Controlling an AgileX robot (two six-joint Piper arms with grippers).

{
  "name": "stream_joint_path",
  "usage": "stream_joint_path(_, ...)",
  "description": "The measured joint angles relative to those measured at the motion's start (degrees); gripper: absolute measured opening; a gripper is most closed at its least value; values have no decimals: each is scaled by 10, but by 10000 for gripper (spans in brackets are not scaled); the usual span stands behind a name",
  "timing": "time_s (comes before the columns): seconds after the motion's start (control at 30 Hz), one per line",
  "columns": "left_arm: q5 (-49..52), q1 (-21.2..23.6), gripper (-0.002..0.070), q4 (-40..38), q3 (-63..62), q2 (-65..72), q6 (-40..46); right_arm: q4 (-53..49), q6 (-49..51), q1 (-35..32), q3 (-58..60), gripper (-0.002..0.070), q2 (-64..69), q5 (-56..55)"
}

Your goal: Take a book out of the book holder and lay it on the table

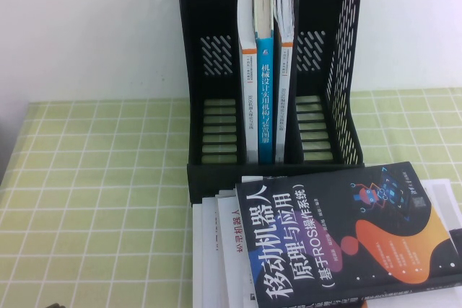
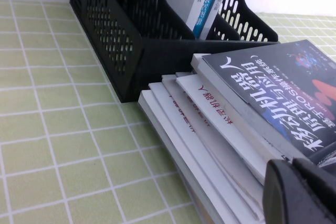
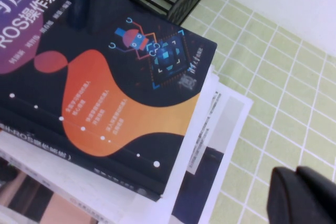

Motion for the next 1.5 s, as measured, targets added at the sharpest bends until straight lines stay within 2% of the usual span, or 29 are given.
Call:
stream_joint_path(0.33,-1,0,-3,2,0,0,3,-1,1,0,0,-2,0,1)
stream_joint_path(0.57,-37,6,-3,108,16,-2,7,-1,1,0,0,-2,0,1)
stream_joint_path(0.67,-45,28,-3,164,50,-14,-32,-1,1,0,0,-2,0,1)
stream_joint_path(0.93,-64,112,-3,322,153,-89,-238,-1,1,0,0,-2,0,1)
stream_joint_path(1.03,-75,150,-3,338,155,-93,-279,-1,1,0,0,-2,0,1)
stream_joint_path(1.13,-76,171,-3,338,156,-93,-286,-1,1,0,0,-2,0,1)
stream_joint_path(1.27,-80,173,-3,303,156,-93,-240,0,1,0,0,-2,0,1)
stream_joint_path(1.4,-85,174,-3,232,156,-93,-115,0,1,0,0,-2,0,1)
stream_joint_path(1.5,-85,174,-3,213,156,-93,-26,1,1,0,0,-2,0,1)
